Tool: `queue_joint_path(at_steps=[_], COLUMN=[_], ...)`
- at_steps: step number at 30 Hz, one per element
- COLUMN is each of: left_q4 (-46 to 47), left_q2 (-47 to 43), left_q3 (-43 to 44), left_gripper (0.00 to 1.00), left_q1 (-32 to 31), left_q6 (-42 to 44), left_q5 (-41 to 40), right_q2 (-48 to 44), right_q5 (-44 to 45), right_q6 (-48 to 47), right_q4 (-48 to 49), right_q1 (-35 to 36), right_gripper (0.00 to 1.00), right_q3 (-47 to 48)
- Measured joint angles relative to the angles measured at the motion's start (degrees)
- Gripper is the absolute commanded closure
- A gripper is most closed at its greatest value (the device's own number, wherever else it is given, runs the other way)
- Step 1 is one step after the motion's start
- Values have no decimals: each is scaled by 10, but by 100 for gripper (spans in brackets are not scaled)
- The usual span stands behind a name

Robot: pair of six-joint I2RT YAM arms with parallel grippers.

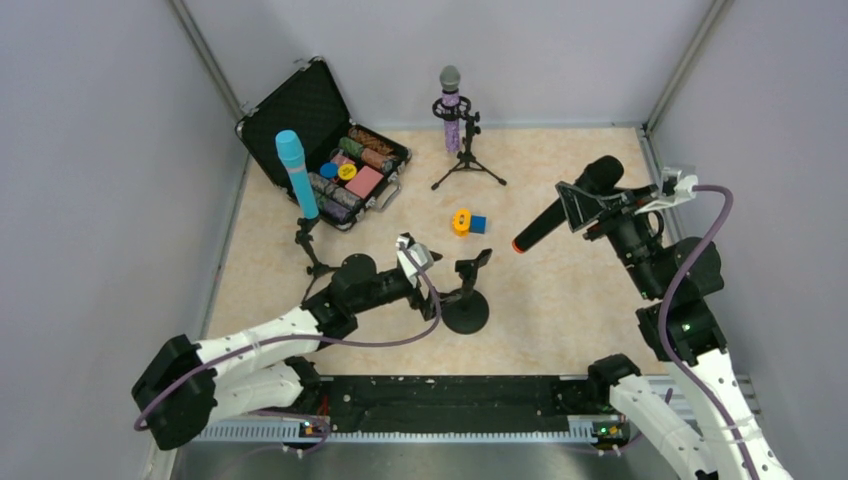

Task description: Attach the microphones to the stand

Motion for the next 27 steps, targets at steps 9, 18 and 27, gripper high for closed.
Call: queue_joint_path(at_steps=[9,18,27], left_q4=[-113,-175,-192], left_q2=[-81,-60,-45], left_q3=[73,212,217], left_gripper=[5,8,7], left_q1=[0,0,0], left_q6=[-1,-25,-52], left_q5=[-16,-46,-19], right_q2=[11,71,195], right_q5=[-8,-26,-72], right_q6=[-1,0,2], right_q4=[0,8,45], right_q1=[0,0,0], right_gripper=[100,100,100], right_q3=[0,0,0])
